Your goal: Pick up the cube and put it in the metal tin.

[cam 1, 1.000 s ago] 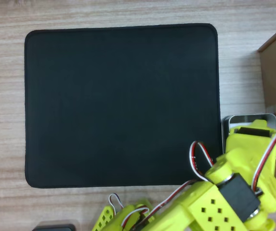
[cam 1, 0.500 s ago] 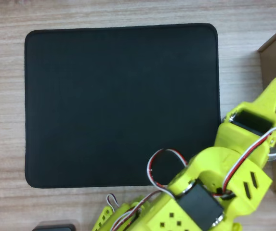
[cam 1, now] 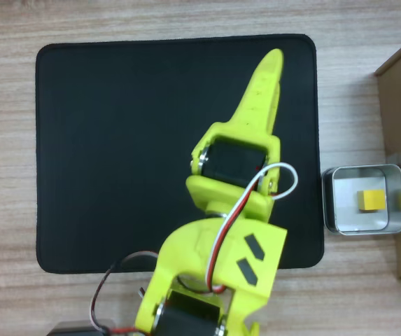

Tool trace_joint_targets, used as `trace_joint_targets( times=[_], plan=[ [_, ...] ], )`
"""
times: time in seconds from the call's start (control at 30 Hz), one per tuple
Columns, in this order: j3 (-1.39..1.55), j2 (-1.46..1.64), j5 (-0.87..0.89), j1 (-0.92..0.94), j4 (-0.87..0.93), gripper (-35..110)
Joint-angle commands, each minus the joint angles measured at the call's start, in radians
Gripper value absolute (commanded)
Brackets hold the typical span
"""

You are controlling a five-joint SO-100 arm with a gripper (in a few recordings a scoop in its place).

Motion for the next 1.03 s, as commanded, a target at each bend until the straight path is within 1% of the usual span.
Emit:
trace_joint_targets(
  times=[0.0, 0.1, 0.23, 0.4, 0.47, 0.63, 0.73, 0.83, 1.0],
  plan=[
    [0.017, 0.063, 0.002, -0.031, 0.052, 10],
    [0.049, 0.146, 0.035, -0.106, 0.144, 1],
    [0.199, 0.245, 0.101, -0.201, 0.160, 0],
    [0.385, 0.380, 0.092, -0.318, 0.155, 0],
    [0.433, 0.431, 0.086, -0.327, 0.155, 0],
    [0.500, 0.431, 0.077, -0.321, 0.143, 0],
    [0.500, 0.431, 0.077, -0.321, 0.199, 0],
    [0.500, 0.431, 0.077, -0.379, 0.330, 0],
    [0.500, 0.431, 0.084, -0.364, 0.344, 0]
  ],
)
